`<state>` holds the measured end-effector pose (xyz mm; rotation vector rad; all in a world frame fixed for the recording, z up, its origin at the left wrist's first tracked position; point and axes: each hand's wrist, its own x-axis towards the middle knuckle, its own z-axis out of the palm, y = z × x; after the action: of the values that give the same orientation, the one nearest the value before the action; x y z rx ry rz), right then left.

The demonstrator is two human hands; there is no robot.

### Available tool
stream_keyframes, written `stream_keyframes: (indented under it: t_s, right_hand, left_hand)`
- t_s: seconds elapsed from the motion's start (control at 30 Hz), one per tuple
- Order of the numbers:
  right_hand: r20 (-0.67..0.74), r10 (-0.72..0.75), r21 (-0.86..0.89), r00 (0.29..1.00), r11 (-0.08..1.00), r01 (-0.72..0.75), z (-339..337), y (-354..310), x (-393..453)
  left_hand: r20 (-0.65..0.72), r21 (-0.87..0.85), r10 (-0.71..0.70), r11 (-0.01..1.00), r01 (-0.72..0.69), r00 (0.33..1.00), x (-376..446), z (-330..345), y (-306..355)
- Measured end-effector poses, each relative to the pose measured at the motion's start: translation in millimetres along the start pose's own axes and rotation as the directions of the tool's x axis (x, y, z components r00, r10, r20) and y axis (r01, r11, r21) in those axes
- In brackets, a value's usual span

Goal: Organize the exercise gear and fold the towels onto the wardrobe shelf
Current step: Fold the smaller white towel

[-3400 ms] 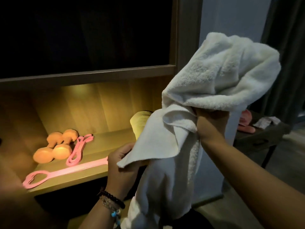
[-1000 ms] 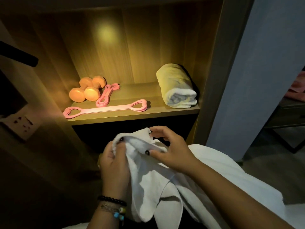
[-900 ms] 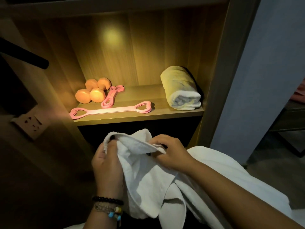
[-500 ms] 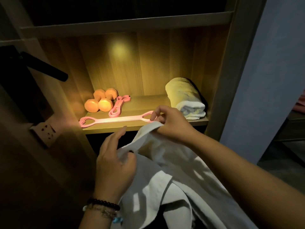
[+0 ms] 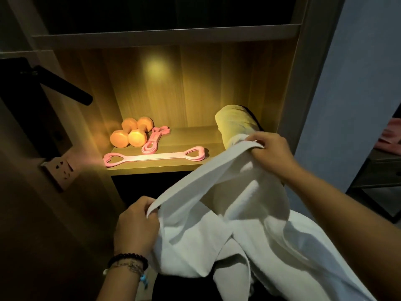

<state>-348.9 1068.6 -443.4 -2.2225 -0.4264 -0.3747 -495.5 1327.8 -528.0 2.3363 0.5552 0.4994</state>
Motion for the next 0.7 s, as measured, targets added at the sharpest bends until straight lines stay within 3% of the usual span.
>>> stream_keyframes:
  t_s: [0.1,0.17,0.2,0.27,0.33,0.37,0.43,0.5,0.7]
  right_hand:
    - [0.011,0.091,-0.264,0.996,0.961,-0.084,-1,17,-2]
    - [0.140,0.041,-0.373,0.989,0.928,0.014,6,9,-15]
    - [0.243,-0.051,-0.340,0.969,0.931,0.135,11,2,-23]
    - [0.423,-0.283,-0.148,0.861,0.916,0.374,23,-19,-37]
    - [0.468,-0.442,0.047,0.765,0.877,0.479,37,-36,-46]
    - [0.450,-0.465,0.108,0.763,0.876,0.470,43,-40,-48]
    - [0.361,-0.418,0.192,0.834,0.908,0.372,48,-40,-46]
    - [0.269,-0.333,0.222,0.904,0.934,0.279,47,-36,-43]
    - [0.120,-0.229,0.192,0.966,0.960,0.204,39,-29,-45]
  left_hand:
    - [-0.038,-0.195,0.036,0.980,-0.043,0.999,-5,6,7]
    - [-0.096,-0.291,0.178,0.936,-0.199,0.979,-9,4,25]
    - [-0.118,-0.319,0.267,0.902,-0.291,0.957,-11,2,35]
    - [-0.148,-0.362,0.415,0.822,-0.440,0.898,-13,-2,53]
    - [-0.198,-0.392,0.483,0.759,-0.521,0.853,-11,-5,66]
    - [-0.234,-0.375,0.501,0.744,-0.553,0.833,-10,-6,69]
    - [-0.284,-0.302,0.507,0.758,-0.578,0.814,-6,-9,69]
    - [-0.276,-0.256,0.464,0.809,-0.529,0.842,-4,-8,63]
    - [-0.183,-0.297,0.254,0.907,-0.300,0.950,-16,22,53]
